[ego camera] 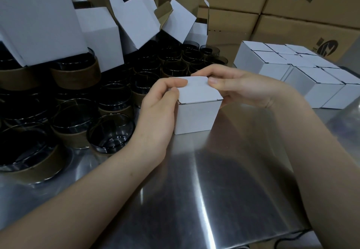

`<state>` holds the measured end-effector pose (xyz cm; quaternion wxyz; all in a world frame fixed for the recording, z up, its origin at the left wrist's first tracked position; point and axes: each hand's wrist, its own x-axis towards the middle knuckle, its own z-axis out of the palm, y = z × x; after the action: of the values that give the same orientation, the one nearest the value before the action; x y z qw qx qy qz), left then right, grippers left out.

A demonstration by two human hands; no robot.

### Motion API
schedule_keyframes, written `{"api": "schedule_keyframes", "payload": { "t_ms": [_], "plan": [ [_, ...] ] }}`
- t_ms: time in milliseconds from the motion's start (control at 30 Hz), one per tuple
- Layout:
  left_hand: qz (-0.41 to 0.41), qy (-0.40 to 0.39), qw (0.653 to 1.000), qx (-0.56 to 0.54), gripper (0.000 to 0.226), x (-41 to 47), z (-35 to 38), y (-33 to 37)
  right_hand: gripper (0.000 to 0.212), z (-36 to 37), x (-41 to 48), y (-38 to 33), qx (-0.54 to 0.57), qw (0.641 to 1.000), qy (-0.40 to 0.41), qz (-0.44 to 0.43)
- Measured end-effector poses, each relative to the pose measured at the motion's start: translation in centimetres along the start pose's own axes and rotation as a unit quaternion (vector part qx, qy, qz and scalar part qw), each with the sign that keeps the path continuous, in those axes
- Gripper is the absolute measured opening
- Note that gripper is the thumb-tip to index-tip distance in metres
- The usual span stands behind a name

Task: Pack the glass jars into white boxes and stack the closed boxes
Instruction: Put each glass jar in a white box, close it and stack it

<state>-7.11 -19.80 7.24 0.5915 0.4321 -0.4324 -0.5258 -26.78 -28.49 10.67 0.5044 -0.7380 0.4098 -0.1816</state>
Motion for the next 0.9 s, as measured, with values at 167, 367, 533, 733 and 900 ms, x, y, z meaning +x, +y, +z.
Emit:
{"api": "schedule_keyframes", "payload": {
  "t_ms": [167,367,533,733,900],
  "plan": [
    [0.008,0.005,1.000,-0.008,0.026,0.0,0.0,-0.1,0.026,0.1,0.1,-0.1,-0.003,1.000,0.007,0.004],
    [0.009,0.009,1.000,-0.002,0.025,-0.1,0.1,-0.1,0.023,0.5,0.1,-0.4,-0.013,0.999,0.030,0.004],
    [0.022,0.010,0.999,0.033,0.026,-0.1,0.0,-0.2,0.029,1.3,-0.3,-1.9,-0.093,0.990,0.104,-0.026],
    [0.034,-0.014,0.999,0.041,0.036,-0.6,0.2,-0.3,0.090,3.5,-0.9,-4.4,-0.238,0.966,0.088,-0.051],
    [0.046,-0.021,0.997,0.061,0.028,-0.6,0.2,-0.6,0.079,2.6,-2.3,-4.8,-0.285,0.952,0.110,-0.012]
  ]
}}
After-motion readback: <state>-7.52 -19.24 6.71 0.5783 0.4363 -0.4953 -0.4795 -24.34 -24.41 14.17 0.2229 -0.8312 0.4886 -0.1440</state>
